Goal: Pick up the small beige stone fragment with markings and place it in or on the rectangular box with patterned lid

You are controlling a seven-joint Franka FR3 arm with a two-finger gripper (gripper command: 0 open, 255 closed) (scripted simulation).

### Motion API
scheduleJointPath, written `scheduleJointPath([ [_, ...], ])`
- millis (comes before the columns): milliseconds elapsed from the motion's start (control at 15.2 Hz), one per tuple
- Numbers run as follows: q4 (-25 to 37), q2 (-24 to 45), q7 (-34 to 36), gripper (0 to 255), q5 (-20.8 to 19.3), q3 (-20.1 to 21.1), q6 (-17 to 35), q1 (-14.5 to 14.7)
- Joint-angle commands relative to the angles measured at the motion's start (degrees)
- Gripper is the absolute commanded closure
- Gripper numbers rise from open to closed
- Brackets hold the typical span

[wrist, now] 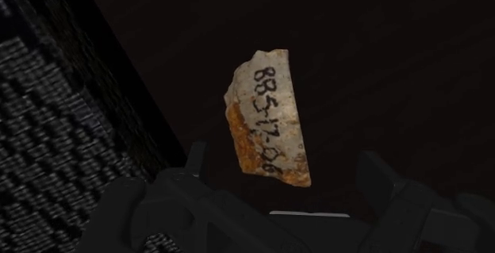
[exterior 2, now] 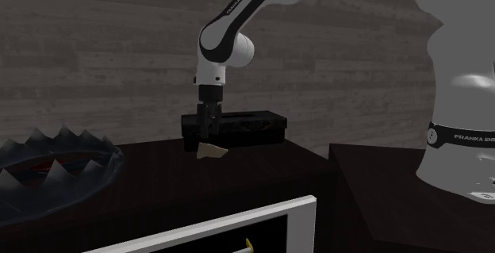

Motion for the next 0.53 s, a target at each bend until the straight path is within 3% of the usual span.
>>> scheduleJointPath([
  [0,0.4,4.5,-0.4,0,0.1,0.0,1.2,-0.3],
  [66,-0.4,4.1,-0.2,255,0.1,0.1,1.7,0.0],
  [198,-0.5,3.9,-2.1,255,0.2,-0.3,1.3,-1.6],
  [462,-2.3,2.7,-2.3,255,0.1,-0.5,2.0,-1.5],
])
